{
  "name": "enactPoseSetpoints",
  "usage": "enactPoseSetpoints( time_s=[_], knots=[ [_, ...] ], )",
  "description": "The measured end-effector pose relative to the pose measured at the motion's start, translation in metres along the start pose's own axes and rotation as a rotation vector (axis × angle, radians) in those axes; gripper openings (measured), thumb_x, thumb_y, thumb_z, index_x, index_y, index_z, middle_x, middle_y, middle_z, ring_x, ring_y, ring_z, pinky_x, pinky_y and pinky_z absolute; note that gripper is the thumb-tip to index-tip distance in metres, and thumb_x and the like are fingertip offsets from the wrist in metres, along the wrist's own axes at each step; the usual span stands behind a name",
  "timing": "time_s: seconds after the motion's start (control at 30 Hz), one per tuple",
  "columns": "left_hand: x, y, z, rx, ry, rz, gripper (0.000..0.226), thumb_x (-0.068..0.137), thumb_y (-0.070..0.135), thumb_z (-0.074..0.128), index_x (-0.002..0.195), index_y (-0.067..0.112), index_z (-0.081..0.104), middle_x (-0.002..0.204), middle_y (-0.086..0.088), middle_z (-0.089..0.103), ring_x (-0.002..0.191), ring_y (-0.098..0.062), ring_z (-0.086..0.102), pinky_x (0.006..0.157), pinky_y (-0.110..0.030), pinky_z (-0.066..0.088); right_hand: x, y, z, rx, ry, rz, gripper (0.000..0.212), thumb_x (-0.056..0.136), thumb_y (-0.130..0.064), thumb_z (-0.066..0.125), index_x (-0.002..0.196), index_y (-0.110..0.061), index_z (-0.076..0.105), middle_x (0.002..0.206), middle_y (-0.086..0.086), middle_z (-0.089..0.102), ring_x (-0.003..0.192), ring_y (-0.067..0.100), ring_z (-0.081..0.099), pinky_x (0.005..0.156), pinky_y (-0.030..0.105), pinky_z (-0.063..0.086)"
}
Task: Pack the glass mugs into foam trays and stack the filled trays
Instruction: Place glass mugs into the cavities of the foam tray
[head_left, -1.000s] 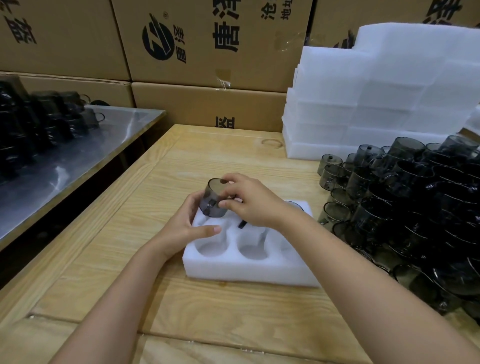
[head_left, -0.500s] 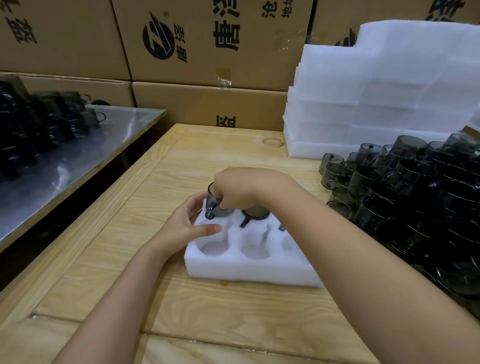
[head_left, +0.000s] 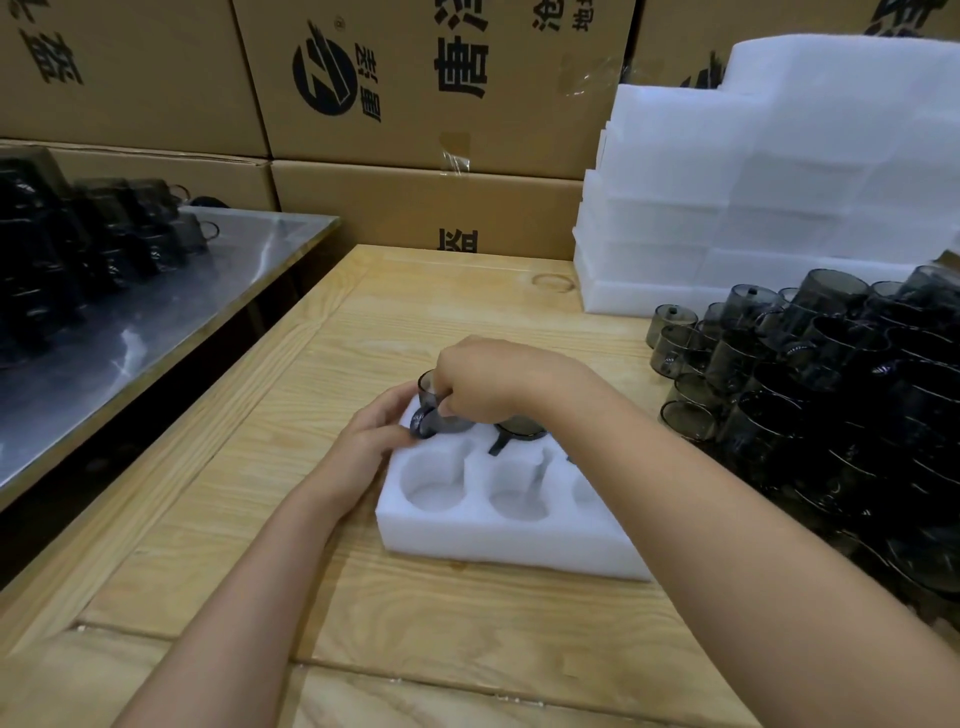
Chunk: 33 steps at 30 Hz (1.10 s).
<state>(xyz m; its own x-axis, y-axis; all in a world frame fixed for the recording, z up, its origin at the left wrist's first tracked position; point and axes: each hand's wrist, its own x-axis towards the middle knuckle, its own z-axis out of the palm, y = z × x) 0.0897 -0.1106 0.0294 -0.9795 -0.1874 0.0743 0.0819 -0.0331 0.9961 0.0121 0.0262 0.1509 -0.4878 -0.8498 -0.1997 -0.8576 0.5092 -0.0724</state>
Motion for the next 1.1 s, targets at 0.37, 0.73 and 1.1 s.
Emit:
enactPoseSetpoints(
  time_s=[0.37,0.73,1.1],
  knots=[
    [-0.002,0.000,0.006,-0.060,0.091,-0.040,0.055,0.079,0.035,0.057,0.132,0.019,0.053,0.125,-0.001,0.064,0.118,-0.023,0.059,0.098,-0.039,0.045,-0.002,0.009,0.042,0.105,0.107,-0.018,0.021,0.092,-0.023,0.049,0.105,-0.024,0.065,0.094,0.002,0.055,0.094,0.020,0.049,0.063,0.028,0.041],
    [0.049,0.042,0.026,0.537,0.323,0.004,0.041,0.104,0.027,0.032,0.145,0.023,0.033,0.146,-0.004,0.040,0.131,-0.018,0.041,0.103,-0.031,0.033,0.043,0.009,0.059,0.180,0.083,0.457,0.060,0.099,-0.047,0.008,0.151,-0.018,0.002,0.159,0.013,0.003,0.143,0.034,-0.017,0.109,0.058,-0.019],
    [0.043,0.028,0.032,0.865,0.341,-0.255,0.057,0.098,0.058,0.019,0.128,0.021,0.049,0.121,-0.009,0.061,0.114,-0.031,0.054,0.103,-0.049,0.036,0.037,0.014,0.065,0.320,0.252,0.363,0.058,0.099,-0.042,0.016,0.151,-0.020,0.002,0.158,0.009,0.011,0.143,0.030,-0.018,0.106,0.054,-0.024]
  ],
)
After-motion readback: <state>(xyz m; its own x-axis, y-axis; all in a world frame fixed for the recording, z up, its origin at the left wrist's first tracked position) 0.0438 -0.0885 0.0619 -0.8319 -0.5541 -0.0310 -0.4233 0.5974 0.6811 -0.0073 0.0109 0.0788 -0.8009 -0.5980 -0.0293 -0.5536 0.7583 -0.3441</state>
